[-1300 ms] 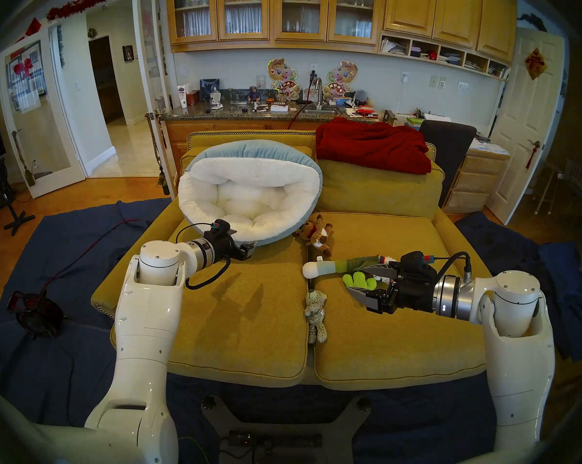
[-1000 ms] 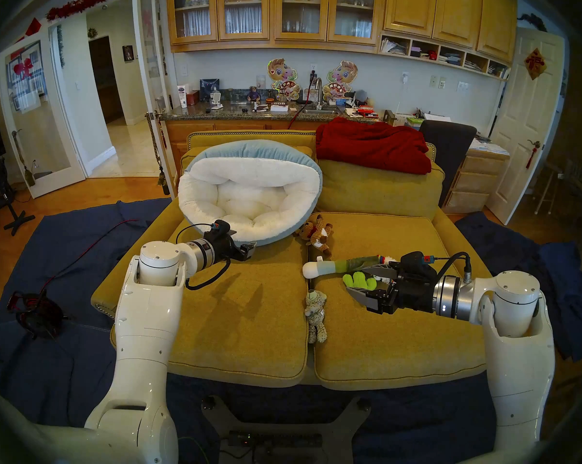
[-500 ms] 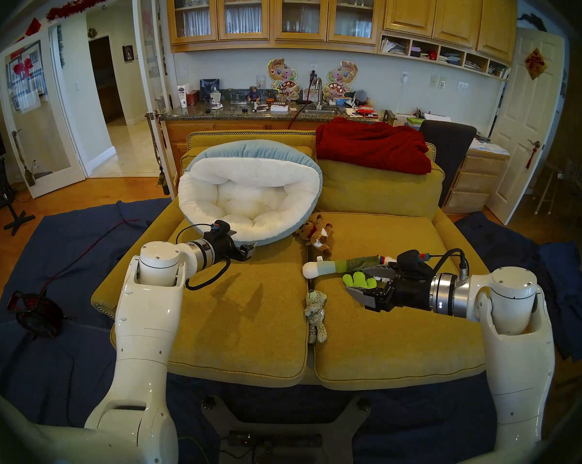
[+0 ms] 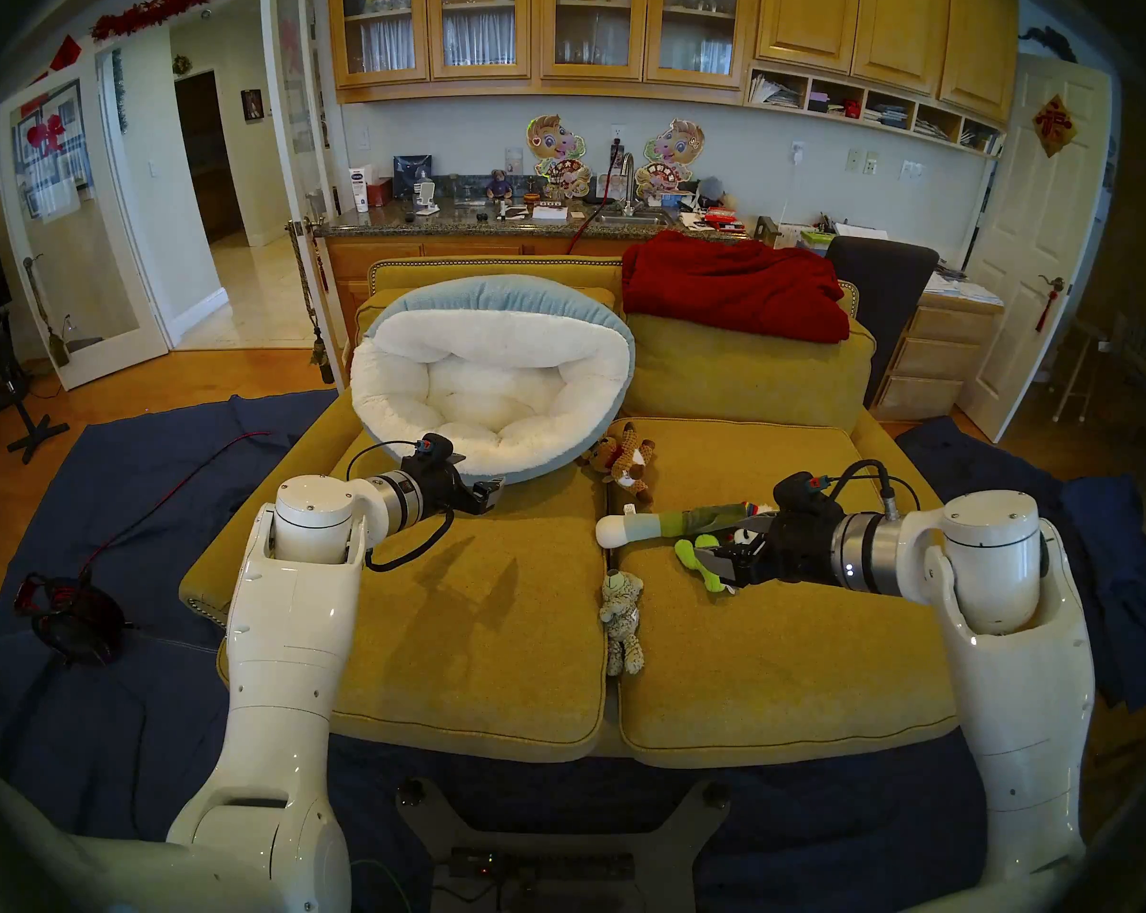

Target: Put toys into dog bed

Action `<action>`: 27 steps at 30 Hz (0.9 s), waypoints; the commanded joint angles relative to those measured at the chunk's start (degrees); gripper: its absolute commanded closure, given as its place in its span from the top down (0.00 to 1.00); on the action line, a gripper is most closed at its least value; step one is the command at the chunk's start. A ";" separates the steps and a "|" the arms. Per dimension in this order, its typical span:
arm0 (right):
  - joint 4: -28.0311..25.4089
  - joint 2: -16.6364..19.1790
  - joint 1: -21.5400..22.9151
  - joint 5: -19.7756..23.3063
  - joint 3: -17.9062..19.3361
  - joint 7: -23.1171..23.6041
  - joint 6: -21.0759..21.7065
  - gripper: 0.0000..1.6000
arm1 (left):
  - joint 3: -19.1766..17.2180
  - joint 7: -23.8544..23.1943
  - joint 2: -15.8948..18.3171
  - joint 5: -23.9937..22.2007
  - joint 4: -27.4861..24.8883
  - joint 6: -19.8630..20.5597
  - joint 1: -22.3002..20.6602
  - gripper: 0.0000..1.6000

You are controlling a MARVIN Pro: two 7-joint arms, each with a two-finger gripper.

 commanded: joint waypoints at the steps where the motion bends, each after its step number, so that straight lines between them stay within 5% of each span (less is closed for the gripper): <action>1: 0.29 3.15 3.63 1.11 -3.49 3.09 1.86 1.00 | 0.08 -0.12 0.09 -0.21 -1.56 -0.20 -1.90 1.00; 16: 3.49 5.05 5.95 2.29 -7.90 -0.90 1.62 1.00 | 0.08 -0.12 0.10 -0.21 -1.57 -0.18 -1.90 1.00; 27: 5.27 5.60 4.87 3.51 -7.19 -1.18 0.19 1.00 | -0.75 -8.98 2.67 -2.84 -9.82 3.66 0.08 1.00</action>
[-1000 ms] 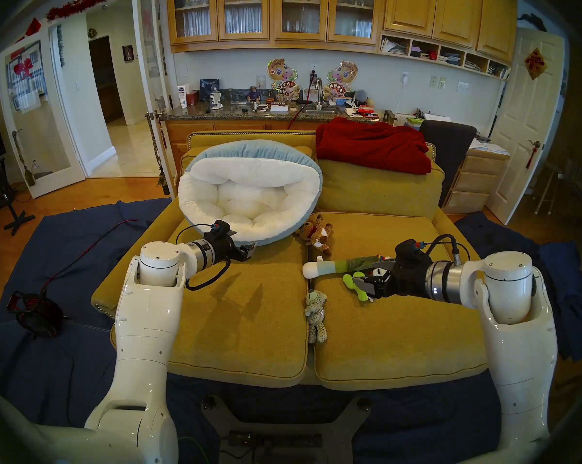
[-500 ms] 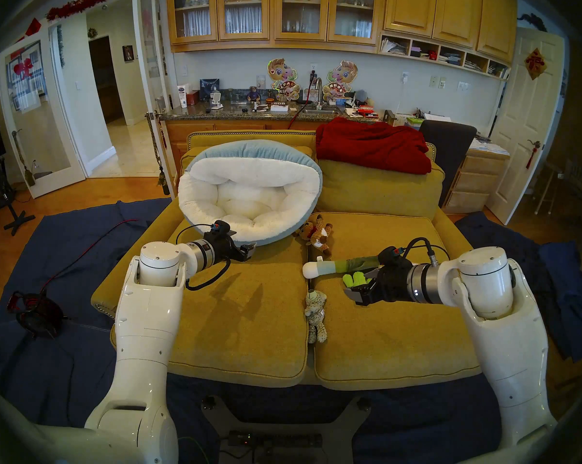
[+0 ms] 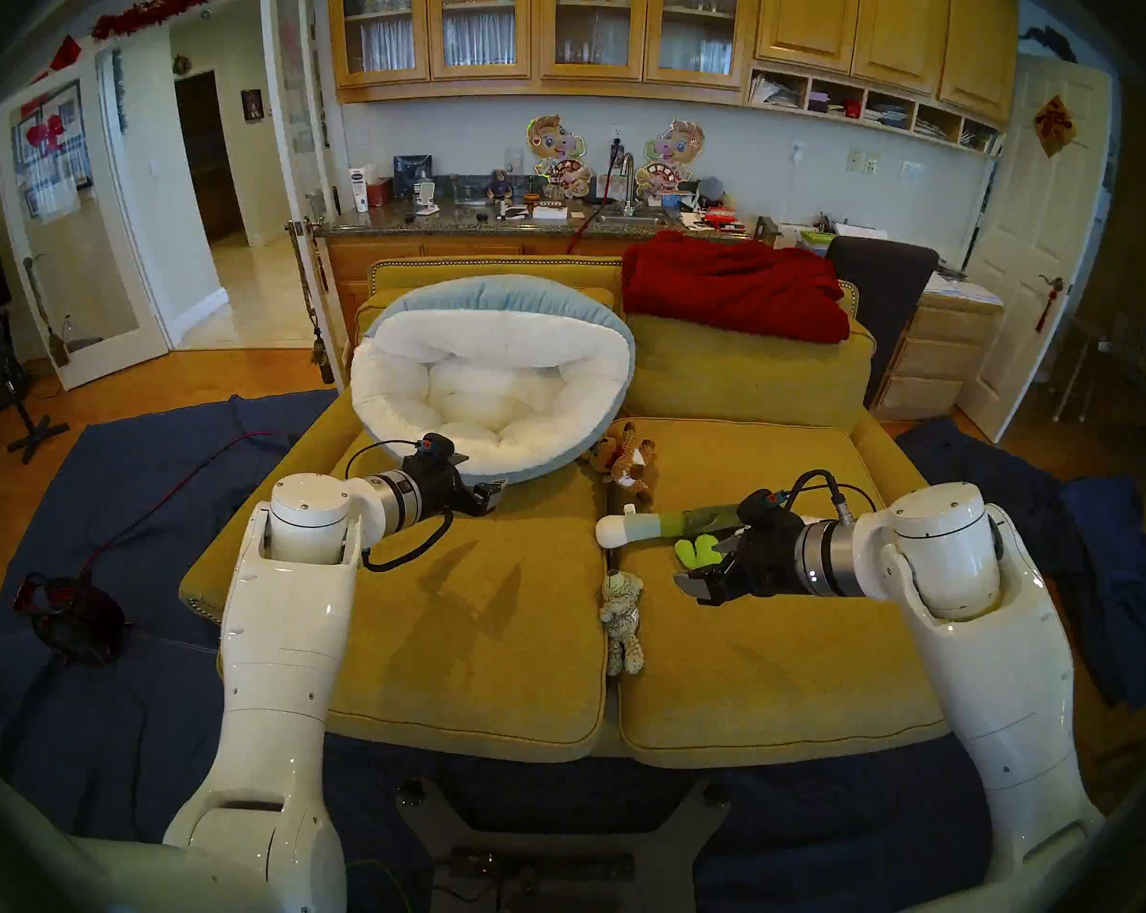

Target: Put toys into dog bed

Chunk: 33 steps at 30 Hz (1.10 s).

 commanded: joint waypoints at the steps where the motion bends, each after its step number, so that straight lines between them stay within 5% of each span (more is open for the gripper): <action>1: 0.09 0.81 0.78 0.99 1.42 1.19 -1.40 1.00 | -0.84 -5.54 1.78 -2.45 -7.08 2.69 -0.81 1.00; 10: 0.75 1.55 -0.47 2.04 3.41 2.54 -3.25 1.00 | -1.05 -10.35 3.06 -2.63 -12.12 7.54 1.33 1.00; 22: 1.80 2.03 -2.01 3.07 5.59 4.32 -5.78 1.00 | -5.95 -13.45 8.09 -1.36 -20.94 12.63 6.78 1.00; 33: 1.76 2.07 -2.70 3.50 6.49 5.36 -7.26 1.00 | -11.67 -14.00 12.12 -0.58 -19.76 10.04 9.91 1.00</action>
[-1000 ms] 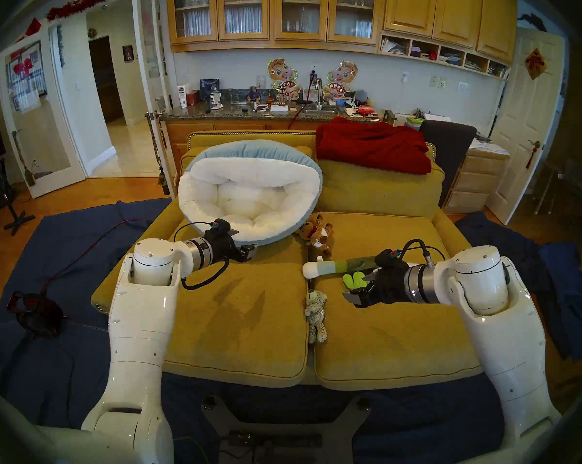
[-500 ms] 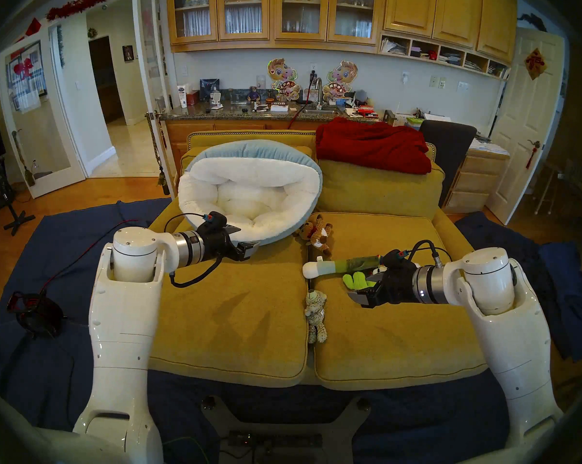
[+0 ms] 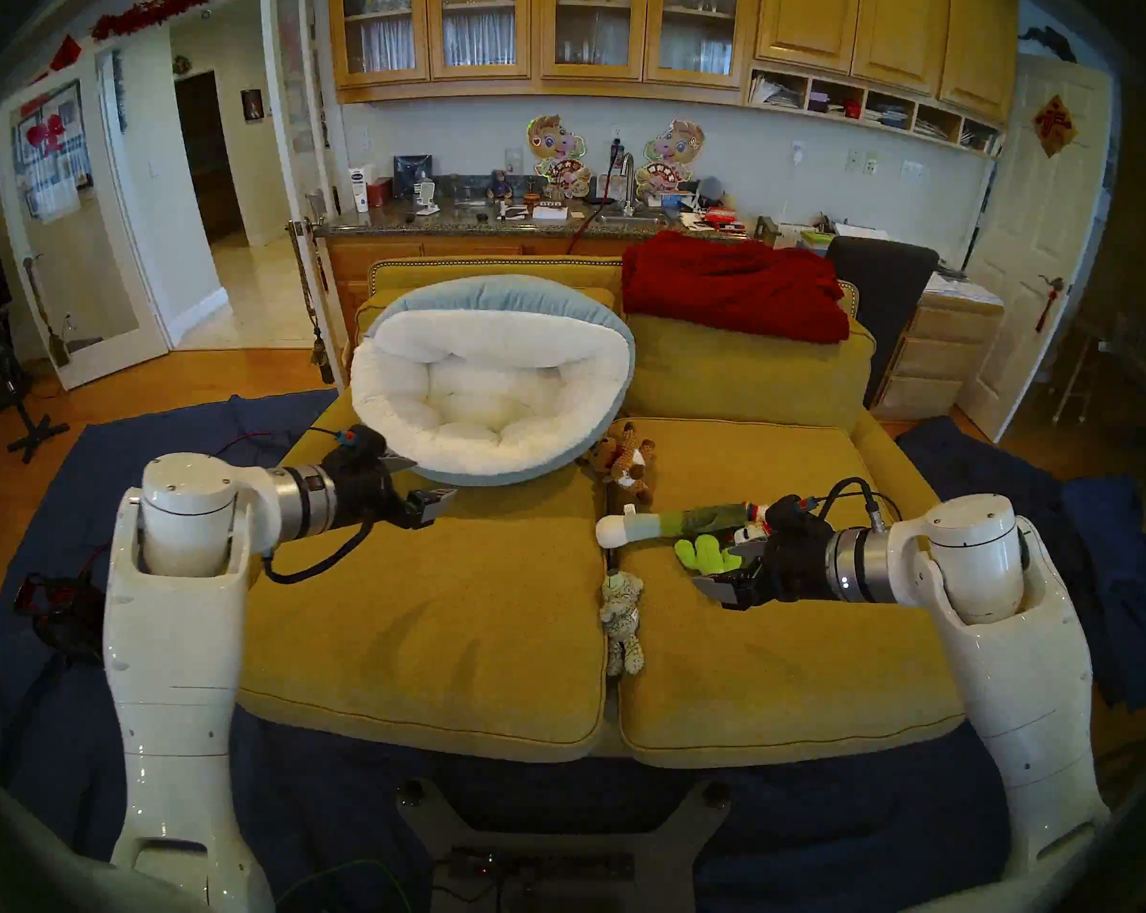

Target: Put toys into dog bed

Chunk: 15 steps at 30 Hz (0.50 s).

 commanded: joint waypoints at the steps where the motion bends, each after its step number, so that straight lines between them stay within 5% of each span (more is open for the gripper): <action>1: -1.11 0.27 0.13 0.56 1.27 0.52 -1.28 1.00 | -2.76 0.32 3.19 0.72 -0.22 -3.41 0.47 1.00; 15: -1.49 0.00 -0.47 0.69 1.66 1.10 -2.11 1.00 | 2.43 10.26 -2.09 3.80 3.73 -15.05 0.02 1.00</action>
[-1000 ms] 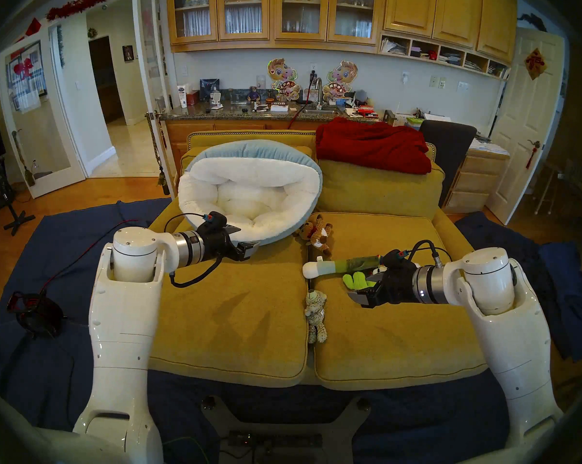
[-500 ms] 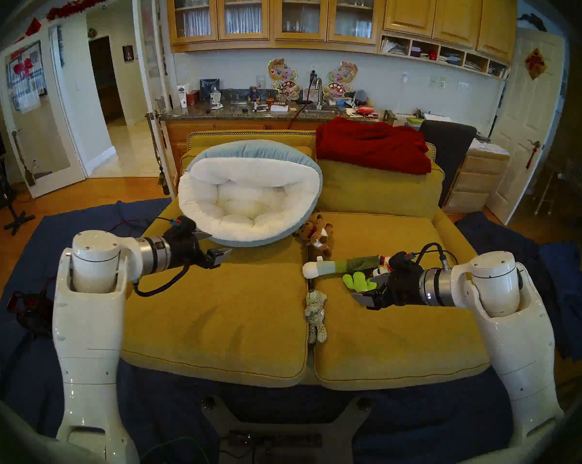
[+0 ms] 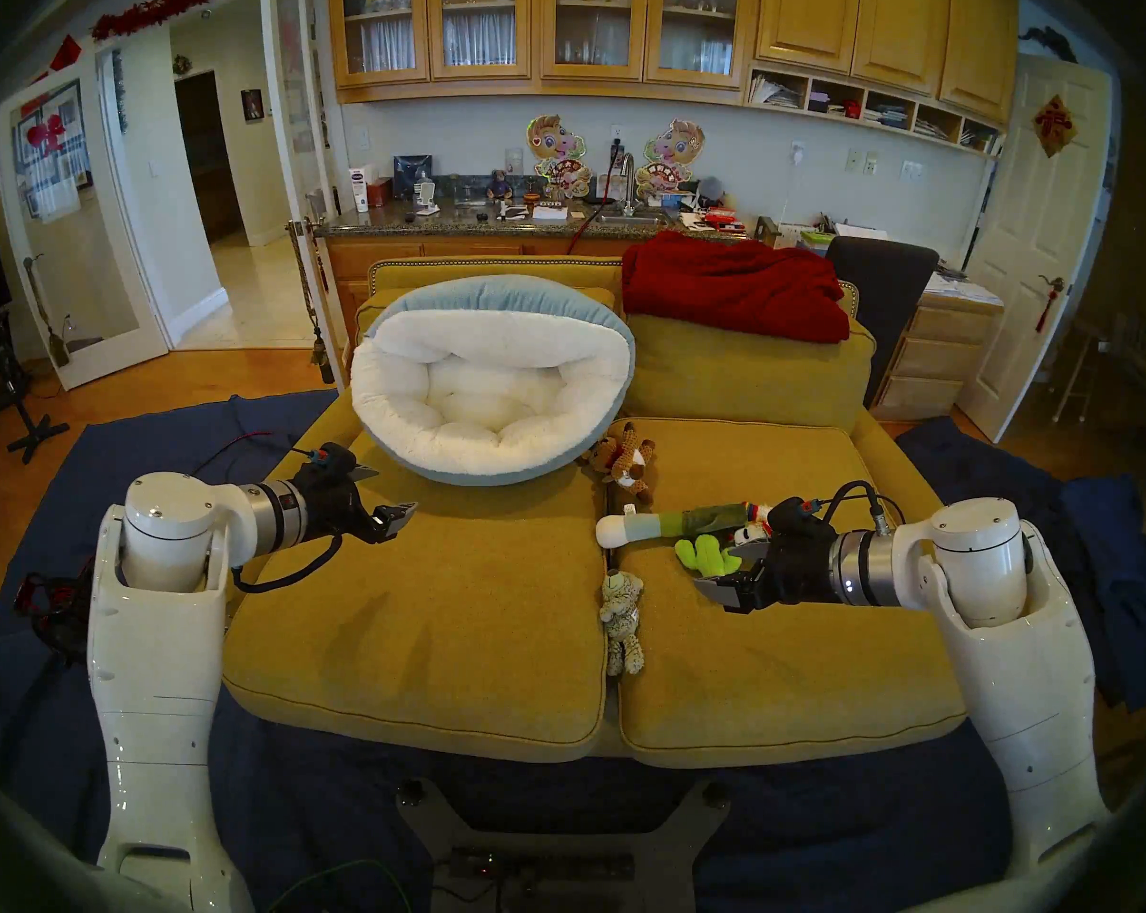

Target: Put toys into dog bed

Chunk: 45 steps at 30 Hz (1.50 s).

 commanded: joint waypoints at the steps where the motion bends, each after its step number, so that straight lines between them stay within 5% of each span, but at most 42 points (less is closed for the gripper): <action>1: -1.43 -0.07 0.31 0.43 1.01 0.13 -0.63 1.00 | 2.77 5.40 -3.15 0.19 0.99 -7.08 -1.57 1.00; 11: -1.13 -0.17 -0.16 0.45 1.28 0.37 -1.25 1.00 | 1.68 5.37 -2.37 -3.82 0.44 -15.40 -0.46 1.00; 25: -1.29 -0.37 -0.49 0.40 1.15 0.57 -1.89 1.00 | 0.95 10.90 -5.11 -2.58 2.33 -28.82 8.02 1.00; 36: -1.76 -0.40 -1.67 0.44 1.59 0.92 -2.39 1.00 | 0.22 21.76 -12.17 -4.42 7.51 -32.50 5.55 1.00; 45: -2.02 -0.43 -2.14 0.39 1.94 1.11 -2.66 1.00 | 0.30 22.65 -12.19 -5.49 9.37 -32.35 4.56 1.00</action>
